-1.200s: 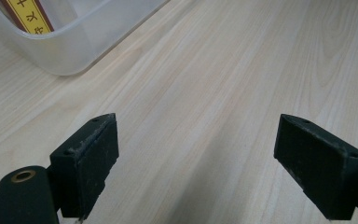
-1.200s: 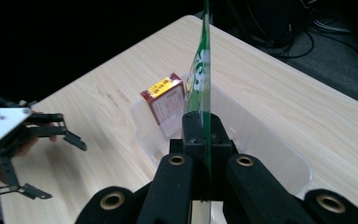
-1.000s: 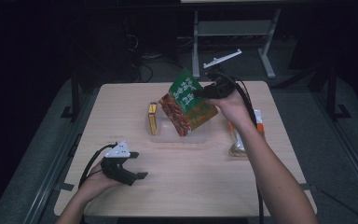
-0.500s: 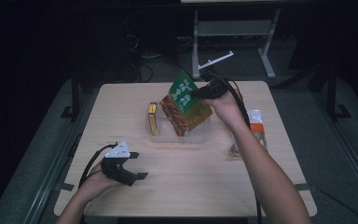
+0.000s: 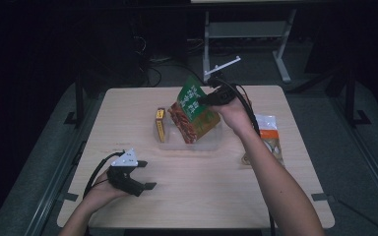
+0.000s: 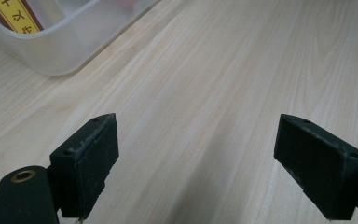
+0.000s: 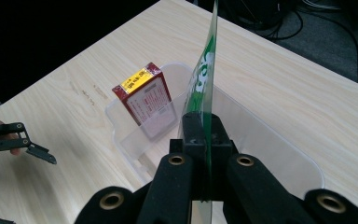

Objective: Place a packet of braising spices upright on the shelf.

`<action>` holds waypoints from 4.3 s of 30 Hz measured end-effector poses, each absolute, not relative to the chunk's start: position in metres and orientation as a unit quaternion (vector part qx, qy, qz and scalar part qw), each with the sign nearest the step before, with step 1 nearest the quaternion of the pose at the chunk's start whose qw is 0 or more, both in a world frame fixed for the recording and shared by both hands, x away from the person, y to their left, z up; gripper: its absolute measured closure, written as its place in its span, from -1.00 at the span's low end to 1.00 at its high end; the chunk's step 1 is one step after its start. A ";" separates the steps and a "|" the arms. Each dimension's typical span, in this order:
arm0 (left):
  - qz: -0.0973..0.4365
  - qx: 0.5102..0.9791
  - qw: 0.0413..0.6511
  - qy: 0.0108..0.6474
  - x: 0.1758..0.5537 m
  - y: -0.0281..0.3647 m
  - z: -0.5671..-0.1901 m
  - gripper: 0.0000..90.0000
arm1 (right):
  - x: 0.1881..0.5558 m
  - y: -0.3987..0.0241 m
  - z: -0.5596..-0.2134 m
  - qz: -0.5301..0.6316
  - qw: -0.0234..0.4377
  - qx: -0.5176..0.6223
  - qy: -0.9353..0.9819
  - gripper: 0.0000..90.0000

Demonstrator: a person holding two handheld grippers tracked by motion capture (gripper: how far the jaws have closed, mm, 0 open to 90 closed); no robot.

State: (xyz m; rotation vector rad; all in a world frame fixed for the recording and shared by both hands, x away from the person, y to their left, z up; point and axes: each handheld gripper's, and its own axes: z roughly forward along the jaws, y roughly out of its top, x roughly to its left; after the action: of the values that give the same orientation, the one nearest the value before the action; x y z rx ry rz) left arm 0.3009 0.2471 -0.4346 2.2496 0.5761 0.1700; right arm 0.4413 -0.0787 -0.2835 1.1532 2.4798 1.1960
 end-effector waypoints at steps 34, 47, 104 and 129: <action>0.054 0.891 0.394 0.217 0.298 0.239 -0.438 -0.71 | 0.461 -0.037 -0.273 0.363 0.090 0.370 0.850 0.99; 0.049 0.894 0.392 0.210 0.298 0.236 -0.440 -0.71 | 0.472 -0.026 -0.274 0.358 0.085 0.367 0.854 0.99; 0.049 0.890 0.393 0.227 0.300 0.239 -0.437 -0.70 | 0.381 -0.133 -0.282 0.432 0.124 0.336 0.828 -0.20; 0.050 0.900 0.381 0.206 0.295 0.235 -0.442 -0.70 | 0.374 -0.233 -0.399 0.332 0.158 0.397 0.841 1.00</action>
State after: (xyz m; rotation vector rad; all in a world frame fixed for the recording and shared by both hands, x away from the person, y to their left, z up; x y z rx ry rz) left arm 0.2949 0.2350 -0.4419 2.2974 0.5259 0.1289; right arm 0.3740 -0.2332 -0.3985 1.1367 2.4036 0.9506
